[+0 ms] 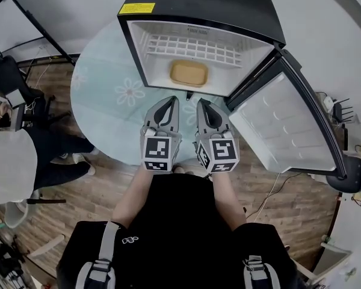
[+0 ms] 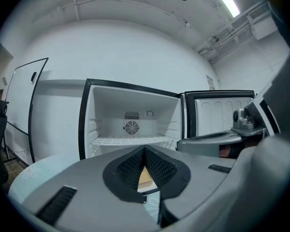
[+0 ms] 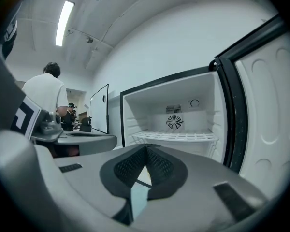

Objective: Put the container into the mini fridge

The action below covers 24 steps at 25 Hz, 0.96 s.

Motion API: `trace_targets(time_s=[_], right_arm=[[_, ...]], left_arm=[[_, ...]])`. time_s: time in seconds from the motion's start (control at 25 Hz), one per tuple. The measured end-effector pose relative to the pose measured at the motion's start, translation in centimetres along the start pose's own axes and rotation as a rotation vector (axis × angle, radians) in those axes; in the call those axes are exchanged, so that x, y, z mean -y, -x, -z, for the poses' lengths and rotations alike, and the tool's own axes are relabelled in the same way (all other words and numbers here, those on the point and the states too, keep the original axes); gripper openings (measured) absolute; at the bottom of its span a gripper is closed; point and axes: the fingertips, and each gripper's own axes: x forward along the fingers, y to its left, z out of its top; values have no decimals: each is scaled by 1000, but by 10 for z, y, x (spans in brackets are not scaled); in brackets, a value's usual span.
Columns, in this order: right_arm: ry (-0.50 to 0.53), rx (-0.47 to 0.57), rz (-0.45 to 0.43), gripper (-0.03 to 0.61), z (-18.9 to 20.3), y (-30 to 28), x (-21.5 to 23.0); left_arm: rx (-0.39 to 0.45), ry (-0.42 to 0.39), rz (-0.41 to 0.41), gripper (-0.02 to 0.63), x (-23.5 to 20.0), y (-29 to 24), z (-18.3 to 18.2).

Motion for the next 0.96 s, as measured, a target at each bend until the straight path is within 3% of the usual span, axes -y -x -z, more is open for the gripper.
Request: trace_targets(time_s=[0.96], right_arm=[[-34,12,-20,5,3,4,-4]], left_arm=[[-32,62,-5,14,1,1,10]])
